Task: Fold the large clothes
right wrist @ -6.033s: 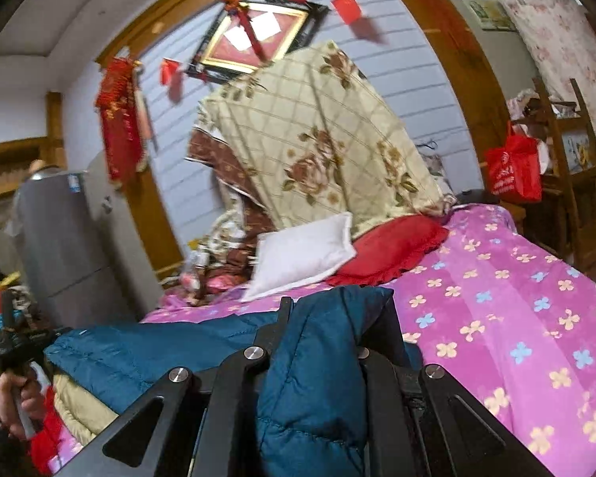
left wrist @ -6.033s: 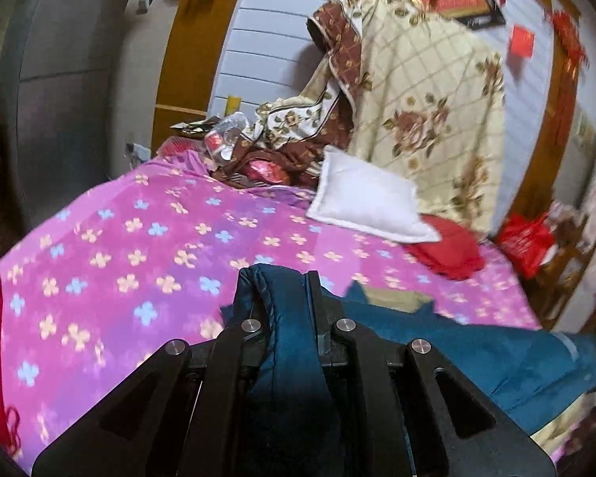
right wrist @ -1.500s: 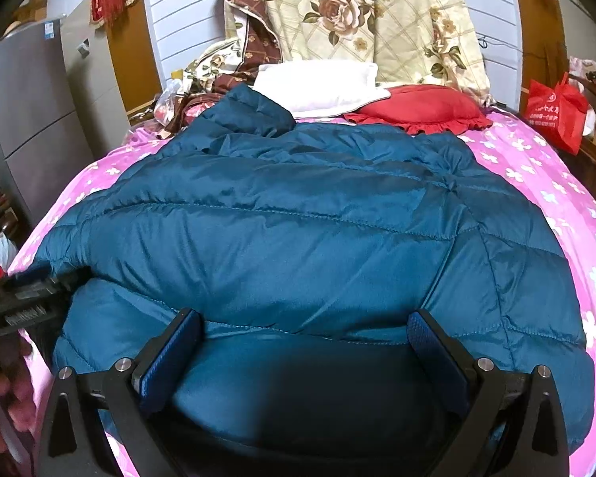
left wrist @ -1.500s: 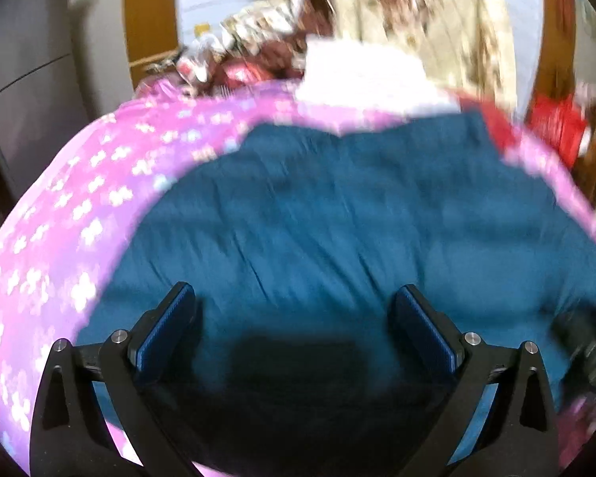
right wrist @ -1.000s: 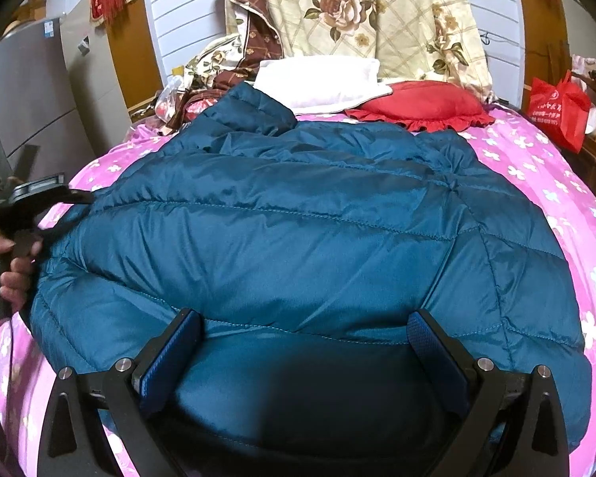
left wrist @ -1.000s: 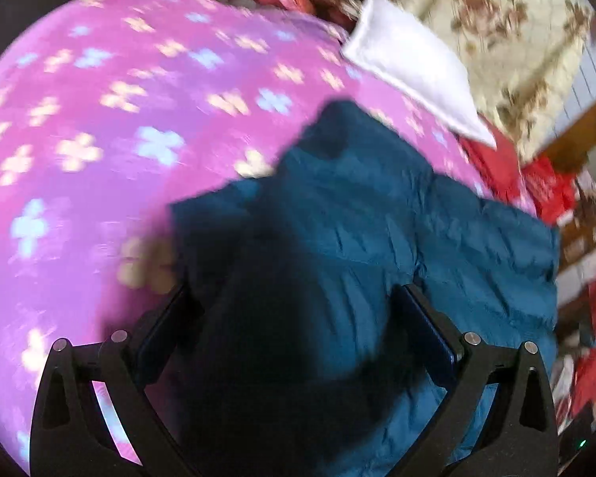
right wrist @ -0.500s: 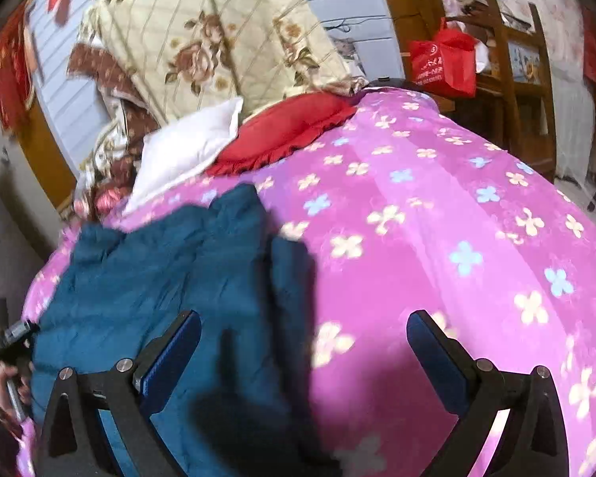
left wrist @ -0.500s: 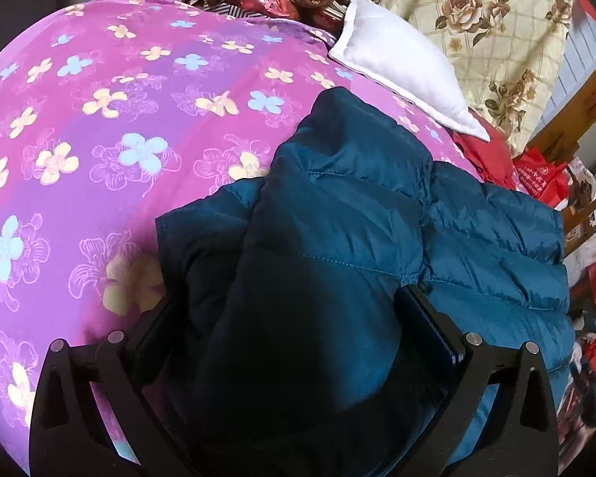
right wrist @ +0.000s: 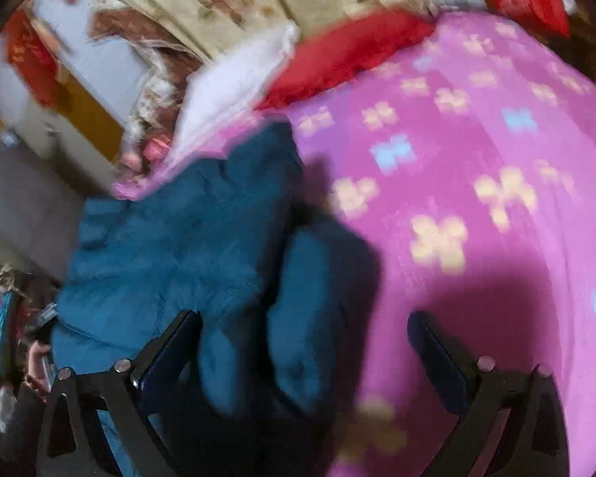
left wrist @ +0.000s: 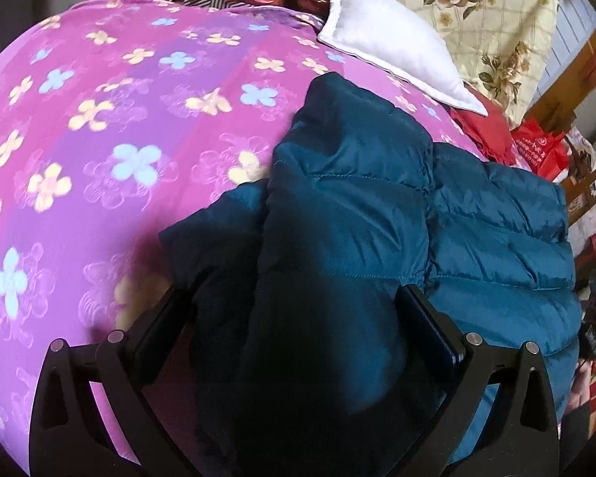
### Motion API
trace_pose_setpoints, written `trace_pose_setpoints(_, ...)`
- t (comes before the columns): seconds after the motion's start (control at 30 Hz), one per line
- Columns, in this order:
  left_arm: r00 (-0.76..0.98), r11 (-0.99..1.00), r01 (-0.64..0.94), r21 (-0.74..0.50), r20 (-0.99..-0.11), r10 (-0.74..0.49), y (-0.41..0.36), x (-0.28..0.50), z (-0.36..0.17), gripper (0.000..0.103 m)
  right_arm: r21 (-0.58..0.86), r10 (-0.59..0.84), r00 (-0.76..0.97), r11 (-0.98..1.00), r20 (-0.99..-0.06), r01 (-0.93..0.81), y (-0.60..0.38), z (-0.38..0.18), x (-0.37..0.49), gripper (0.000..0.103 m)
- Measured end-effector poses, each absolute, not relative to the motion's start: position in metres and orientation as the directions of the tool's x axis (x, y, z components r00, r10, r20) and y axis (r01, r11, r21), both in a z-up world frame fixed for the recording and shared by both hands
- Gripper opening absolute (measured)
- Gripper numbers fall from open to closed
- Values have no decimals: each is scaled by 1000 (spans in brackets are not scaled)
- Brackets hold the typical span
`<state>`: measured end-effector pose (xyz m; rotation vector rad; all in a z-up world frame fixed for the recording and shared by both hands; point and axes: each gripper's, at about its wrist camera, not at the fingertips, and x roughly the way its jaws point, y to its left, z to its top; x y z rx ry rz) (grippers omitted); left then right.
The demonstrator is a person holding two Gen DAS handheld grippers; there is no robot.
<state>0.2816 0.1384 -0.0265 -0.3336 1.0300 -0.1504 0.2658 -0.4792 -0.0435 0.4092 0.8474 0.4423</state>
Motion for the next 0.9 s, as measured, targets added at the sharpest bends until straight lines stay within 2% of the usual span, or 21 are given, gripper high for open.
trace_pose_setpoints(0.07,507,941,-12,-338,-814,-285,133,284,-26,102,526,589,544,800,-597,-290,-469,-44,272,103)
trace_pose_setpoints(0.1,506,941,2,-339,-811,-293,132,283,-26,98,509,593,537,801,-599,-317,-463,-43,273,103)
trace_pose_setpoints(0.13,510,939,12,-343,-806,-301,131,282,-25,94,504,608,524,792,-597,-345,-459,-43,274,99)
trace_pose_setpoints(0.17,519,937,18,-348,-798,-306,131,280,-24,82,507,618,518,784,-591,-357,-458,-43,273,96)
trace_pose_setpoints(0.2,539,940,14,-342,-789,-295,131,277,-21,72,514,633,510,773,-582,-372,-459,-45,273,86)
trace_pose_setpoints(0.23,560,942,9,-335,-779,-282,131,273,-18,67,522,640,511,766,-574,-374,-460,-46,273,82)
trace_pose_setpoints(0.27,578,945,8,-328,-769,-271,130,269,-15,55,522,636,524,769,-566,-369,-462,-45,271,73)
trace_pose_setpoints(0.3,599,952,2,-306,-762,-247,128,265,-12,42,499,613,549,787,-568,-363,-463,-42,269,62)
trace_pose_setpoints(0.4,632,970,-8,-245,-753,-185,116,257,-3,21,356,509,623,861,-594,-364,-447,-26,257,36)
trace_pose_setpoints(0.5,643,979,-36,-199,-755,-130,108,249,9,14,276,451,643,891,-619,-360,-437,-10,249,24)
trace_pose_setpoints(0.57,652,977,-57,-205,-749,-119,108,238,22,12,269,445,653,894,-613,-357,-438,4,242,20)
trace_pose_setpoints(0.9,643,976,4,-217,-747,-169,92,137,90,12,202,430,705,900,-564,-387,-447,92,138,18)
